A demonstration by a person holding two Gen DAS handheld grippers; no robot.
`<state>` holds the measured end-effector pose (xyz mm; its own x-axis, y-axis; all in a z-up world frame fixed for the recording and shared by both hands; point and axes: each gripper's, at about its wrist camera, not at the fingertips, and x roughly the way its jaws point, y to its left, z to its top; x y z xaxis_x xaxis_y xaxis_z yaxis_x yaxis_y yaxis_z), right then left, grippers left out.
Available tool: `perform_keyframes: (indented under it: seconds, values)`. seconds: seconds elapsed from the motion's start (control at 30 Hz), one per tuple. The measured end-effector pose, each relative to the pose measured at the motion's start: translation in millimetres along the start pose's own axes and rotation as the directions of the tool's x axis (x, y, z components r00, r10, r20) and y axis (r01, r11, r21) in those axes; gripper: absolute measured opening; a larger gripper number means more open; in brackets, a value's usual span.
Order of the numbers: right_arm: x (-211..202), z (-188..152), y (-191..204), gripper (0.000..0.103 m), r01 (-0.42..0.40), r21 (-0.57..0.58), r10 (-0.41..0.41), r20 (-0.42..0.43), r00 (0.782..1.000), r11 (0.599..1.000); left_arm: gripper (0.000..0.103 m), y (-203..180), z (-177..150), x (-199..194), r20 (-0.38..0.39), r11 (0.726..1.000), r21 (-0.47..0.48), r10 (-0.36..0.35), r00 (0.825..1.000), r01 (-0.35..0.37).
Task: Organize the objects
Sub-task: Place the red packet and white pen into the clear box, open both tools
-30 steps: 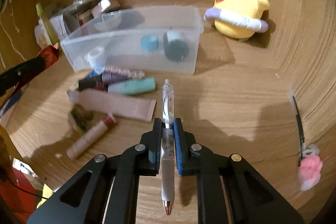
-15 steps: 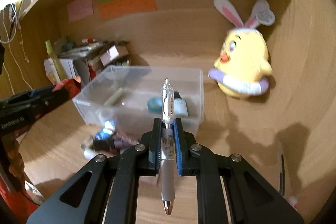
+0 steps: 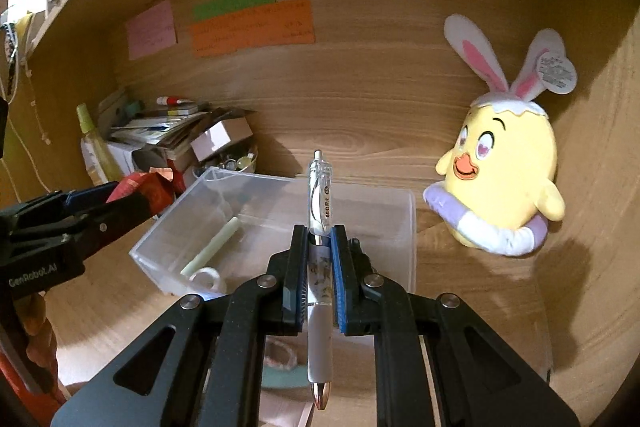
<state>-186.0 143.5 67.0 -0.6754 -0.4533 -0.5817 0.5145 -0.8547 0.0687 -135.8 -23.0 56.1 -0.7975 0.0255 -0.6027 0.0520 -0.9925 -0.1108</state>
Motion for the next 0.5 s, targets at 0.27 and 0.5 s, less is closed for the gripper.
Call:
perform_keyframes:
  seconds: [0.27,0.5]
  values:
    - [37,5,-12,0.010,0.001,0.013,0.000,-0.072,0.997,1.000,0.053,-2,10,44,-0.073,0.999,0.023,0.032,0.997,-0.031]
    - [68,1,-14,0.010,0.000,0.003,0.000,-0.145,0.989,1.000,0.053,-4,7,71,-0.119,0.999,0.037,0.036,0.992,-0.032]
